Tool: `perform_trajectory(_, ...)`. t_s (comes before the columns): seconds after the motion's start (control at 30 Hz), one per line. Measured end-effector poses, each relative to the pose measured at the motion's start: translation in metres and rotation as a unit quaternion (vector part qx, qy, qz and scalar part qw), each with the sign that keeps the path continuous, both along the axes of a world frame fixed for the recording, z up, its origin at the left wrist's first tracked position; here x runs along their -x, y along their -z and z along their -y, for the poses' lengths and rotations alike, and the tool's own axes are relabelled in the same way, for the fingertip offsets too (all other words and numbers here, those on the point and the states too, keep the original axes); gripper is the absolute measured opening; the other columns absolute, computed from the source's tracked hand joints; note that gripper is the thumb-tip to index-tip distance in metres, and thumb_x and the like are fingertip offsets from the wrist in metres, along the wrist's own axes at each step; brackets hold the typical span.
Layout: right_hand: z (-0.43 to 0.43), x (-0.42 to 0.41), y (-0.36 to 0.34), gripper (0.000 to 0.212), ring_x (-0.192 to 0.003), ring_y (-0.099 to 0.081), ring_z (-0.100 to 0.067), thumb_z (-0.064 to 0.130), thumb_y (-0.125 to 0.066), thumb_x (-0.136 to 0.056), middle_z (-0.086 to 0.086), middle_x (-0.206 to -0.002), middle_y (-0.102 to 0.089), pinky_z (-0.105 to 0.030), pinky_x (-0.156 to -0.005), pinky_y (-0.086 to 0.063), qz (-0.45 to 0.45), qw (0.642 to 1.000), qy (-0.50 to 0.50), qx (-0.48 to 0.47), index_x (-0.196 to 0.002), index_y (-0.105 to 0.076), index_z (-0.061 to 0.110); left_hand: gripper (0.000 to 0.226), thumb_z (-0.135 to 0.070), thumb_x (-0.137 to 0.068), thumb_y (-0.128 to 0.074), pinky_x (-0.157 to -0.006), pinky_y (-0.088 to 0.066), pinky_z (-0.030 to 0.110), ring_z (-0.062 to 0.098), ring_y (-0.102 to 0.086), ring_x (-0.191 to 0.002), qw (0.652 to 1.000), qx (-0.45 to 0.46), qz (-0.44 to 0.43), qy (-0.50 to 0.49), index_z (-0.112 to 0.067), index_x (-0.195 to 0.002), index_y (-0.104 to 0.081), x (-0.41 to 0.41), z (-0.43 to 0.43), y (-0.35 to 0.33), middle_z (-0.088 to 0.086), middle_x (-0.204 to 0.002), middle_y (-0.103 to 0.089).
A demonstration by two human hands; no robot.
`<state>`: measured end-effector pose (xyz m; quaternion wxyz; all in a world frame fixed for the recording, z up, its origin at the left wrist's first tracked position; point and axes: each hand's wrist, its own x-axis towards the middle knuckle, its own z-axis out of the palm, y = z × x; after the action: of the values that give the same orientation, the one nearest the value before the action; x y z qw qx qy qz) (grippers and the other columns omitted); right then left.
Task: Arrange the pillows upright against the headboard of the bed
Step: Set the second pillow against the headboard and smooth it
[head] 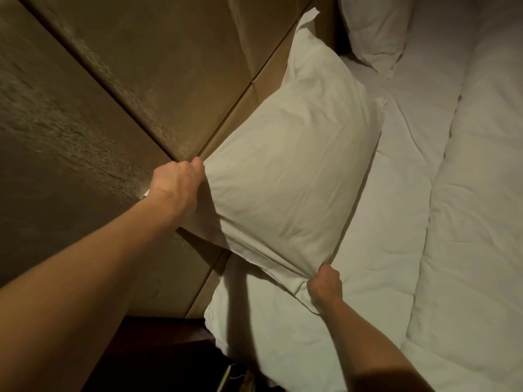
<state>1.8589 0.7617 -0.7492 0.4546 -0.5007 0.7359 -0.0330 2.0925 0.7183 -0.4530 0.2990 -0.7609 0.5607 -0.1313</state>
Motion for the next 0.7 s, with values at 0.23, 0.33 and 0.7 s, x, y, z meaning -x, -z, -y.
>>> perform_trajectory(0.23,0.022,0.013,-0.012,0.037,-0.104,-0.062,-0.035,0.014,-0.053,-0.08,-0.014,-0.117,-0.063,-0.039,-0.087,-0.053,0.057,0.997,0.002,-0.048,-0.117,-0.056,0.01,0.048,-0.004,-0.091,-0.052,-0.081,-0.051,0.041,0.036,-0.059,-0.111,0.984,-0.036,-0.141,-0.104,-0.012,-0.136,-0.039,0.005,0.016,-0.002,0.016,-0.119,-0.058)
perform_trajectory(0.33,0.043,0.013,-0.024,0.044,-0.109,-0.061,-0.036,0.014,-0.054,-0.082,-0.015,-0.123,-0.06,-0.038,-0.091,-0.052,0.072,0.995,0.046,-0.06,-0.126,-0.05,0.006,0.04,-0.009,-0.091,-0.05,-0.088,-0.051,0.045,0.039,-0.057,-0.114,0.973,-0.031,-0.191,-0.127,-0.008,-0.131,-0.041,0.017,0.031,-0.006,0.019,-0.126,-0.055)
perform_trajectory(0.7,0.119,0.024,-0.05,0.047,-0.122,-0.053,-0.04,0.031,-0.033,-0.1,-0.019,-0.136,-0.054,-0.051,-0.103,-0.043,0.085,0.98,0.179,-0.008,-0.136,-0.043,0.004,0.042,-0.042,-0.102,-0.039,-0.089,-0.048,0.048,0.041,-0.059,-0.109,0.957,0.06,-0.278,-0.064,-0.01,-0.128,-0.043,0.041,0.097,0.01,0.021,-0.124,-0.057)
